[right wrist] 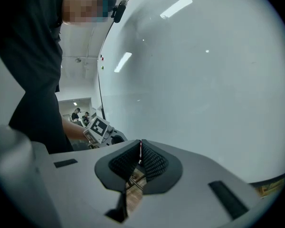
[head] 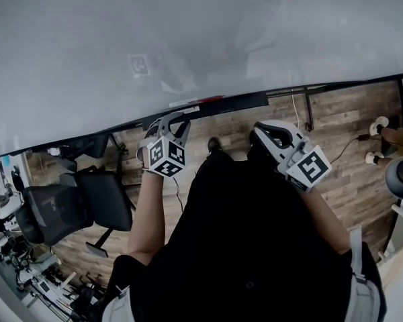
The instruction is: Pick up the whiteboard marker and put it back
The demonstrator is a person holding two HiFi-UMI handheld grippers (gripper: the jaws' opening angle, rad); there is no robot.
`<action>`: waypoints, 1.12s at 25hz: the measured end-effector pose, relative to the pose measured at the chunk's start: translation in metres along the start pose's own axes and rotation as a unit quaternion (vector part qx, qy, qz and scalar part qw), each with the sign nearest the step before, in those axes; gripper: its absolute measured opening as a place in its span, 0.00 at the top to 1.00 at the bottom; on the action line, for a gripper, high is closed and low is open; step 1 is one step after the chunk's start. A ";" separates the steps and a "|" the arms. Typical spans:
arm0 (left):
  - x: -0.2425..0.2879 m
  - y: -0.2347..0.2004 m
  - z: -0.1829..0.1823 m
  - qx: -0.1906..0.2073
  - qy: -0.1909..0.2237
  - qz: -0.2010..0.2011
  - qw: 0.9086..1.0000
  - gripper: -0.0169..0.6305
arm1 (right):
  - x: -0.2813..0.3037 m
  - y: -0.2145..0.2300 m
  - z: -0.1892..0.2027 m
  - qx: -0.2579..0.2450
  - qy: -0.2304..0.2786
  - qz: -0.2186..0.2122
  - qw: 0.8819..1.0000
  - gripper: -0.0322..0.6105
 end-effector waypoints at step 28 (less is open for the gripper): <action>0.040 -0.002 0.024 0.026 -0.048 -0.029 0.998 0.77 | -0.019 0.000 0.014 0.008 -0.018 0.042 0.999 0.92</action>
Point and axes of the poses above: the fingertips, and each gripper's own axes: x forward along the fingers, y to its right, z out of its underside, the point moved 4 cm from there along -x, backward along the fingers, and after that the axes turned 1 degree about z, right-handed, at the moved point
